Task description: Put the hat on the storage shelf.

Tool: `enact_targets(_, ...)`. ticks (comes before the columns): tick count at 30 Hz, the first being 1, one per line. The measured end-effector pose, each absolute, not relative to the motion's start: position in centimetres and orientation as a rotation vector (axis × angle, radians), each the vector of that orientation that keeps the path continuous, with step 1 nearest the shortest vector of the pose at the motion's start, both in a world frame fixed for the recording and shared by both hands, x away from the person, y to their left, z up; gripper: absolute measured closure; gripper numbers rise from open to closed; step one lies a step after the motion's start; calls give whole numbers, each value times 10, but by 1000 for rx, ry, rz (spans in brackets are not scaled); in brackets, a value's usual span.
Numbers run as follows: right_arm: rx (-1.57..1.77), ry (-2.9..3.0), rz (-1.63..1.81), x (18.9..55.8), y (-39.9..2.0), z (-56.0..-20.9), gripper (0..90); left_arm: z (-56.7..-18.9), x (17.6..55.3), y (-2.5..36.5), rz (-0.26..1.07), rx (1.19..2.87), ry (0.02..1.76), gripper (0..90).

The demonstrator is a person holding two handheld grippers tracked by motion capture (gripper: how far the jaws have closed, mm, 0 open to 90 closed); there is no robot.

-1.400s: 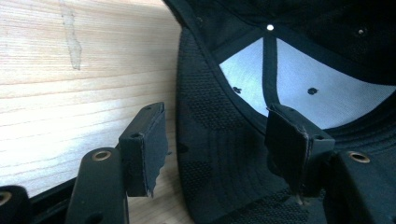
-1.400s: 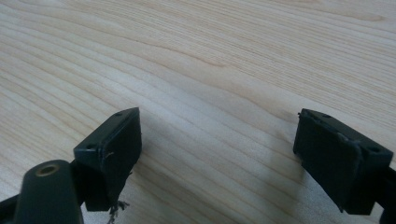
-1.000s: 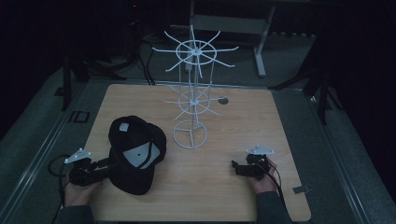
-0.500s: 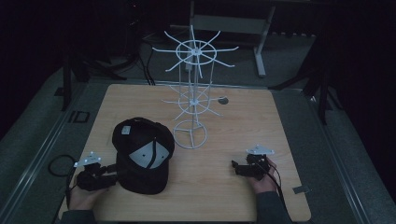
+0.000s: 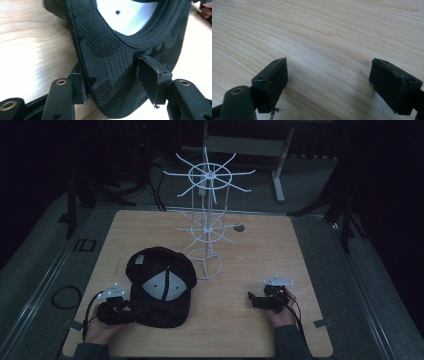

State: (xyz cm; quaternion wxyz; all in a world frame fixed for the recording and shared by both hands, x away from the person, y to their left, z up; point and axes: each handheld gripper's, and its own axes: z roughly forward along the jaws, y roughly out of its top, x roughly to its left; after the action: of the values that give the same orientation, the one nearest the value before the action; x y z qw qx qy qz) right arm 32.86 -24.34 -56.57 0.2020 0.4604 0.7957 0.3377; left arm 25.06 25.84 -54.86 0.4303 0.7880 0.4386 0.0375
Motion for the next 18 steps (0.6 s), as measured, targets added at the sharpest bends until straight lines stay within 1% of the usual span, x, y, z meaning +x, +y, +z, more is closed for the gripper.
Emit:
enact_targets(2, 1286, 2221, 943, 329, -243, -566, 150, -549, 251, 255, 84, 1978, 1083, 459)
enact_targets(5, 1286, 2222, 943, 329, -243, -566, 150, -549, 250, 251, 75, 1989, 1066, 485)
enact_targets(12, 1286, 2221, 943, 329, -243, -566, 150, -548, 250, 244, 23, 1999, 1023, 563)
enact_targets(18, 1286, 2222, 943, 329, -243, -566, 150, -545, 248, 240, -22, 1998, 974, 665)
